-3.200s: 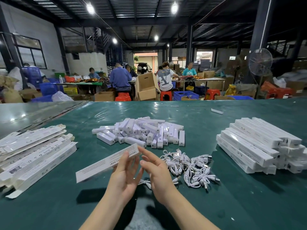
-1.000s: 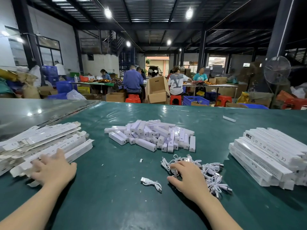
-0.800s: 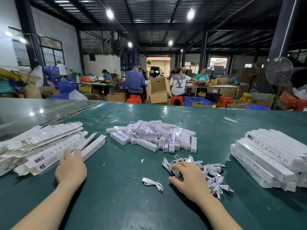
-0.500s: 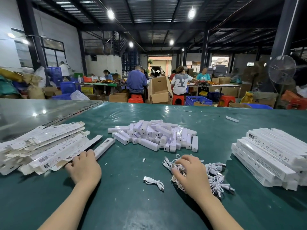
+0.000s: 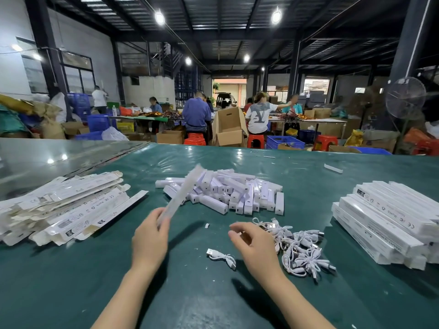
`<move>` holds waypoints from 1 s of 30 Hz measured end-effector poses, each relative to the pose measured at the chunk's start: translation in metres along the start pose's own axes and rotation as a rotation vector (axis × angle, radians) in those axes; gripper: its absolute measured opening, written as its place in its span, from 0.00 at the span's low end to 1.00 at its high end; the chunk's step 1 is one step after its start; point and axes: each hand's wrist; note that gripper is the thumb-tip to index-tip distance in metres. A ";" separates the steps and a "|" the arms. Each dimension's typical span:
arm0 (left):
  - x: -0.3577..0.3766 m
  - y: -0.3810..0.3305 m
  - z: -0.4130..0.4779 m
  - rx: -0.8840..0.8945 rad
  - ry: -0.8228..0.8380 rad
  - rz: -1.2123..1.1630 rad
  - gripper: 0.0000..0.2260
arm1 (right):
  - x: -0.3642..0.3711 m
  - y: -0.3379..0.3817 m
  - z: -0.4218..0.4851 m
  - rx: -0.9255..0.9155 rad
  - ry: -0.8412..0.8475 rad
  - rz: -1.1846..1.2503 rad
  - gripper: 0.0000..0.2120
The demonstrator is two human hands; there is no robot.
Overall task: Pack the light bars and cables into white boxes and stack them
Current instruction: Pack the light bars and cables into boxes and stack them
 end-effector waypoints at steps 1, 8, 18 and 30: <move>0.002 -0.011 -0.005 0.107 0.037 -0.061 0.08 | 0.001 0.005 0.001 0.120 0.042 0.168 0.07; 0.030 -0.067 -0.046 0.664 0.425 -0.174 0.16 | -0.008 0.003 0.005 0.524 0.126 1.037 0.11; 0.028 -0.064 -0.045 0.267 0.417 -0.485 0.14 | -0.021 -0.005 0.009 0.634 0.070 1.491 0.14; 0.036 -0.069 -0.039 -0.190 0.373 -0.879 0.09 | -0.015 -0.008 0.006 0.547 0.222 1.380 0.22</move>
Point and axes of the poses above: each hand's wrist, its own z-axis towards the middle knuckle, its own x-axis out of the palm, y = z × x, and after that the axes turned 5 degrees about x, right-handed
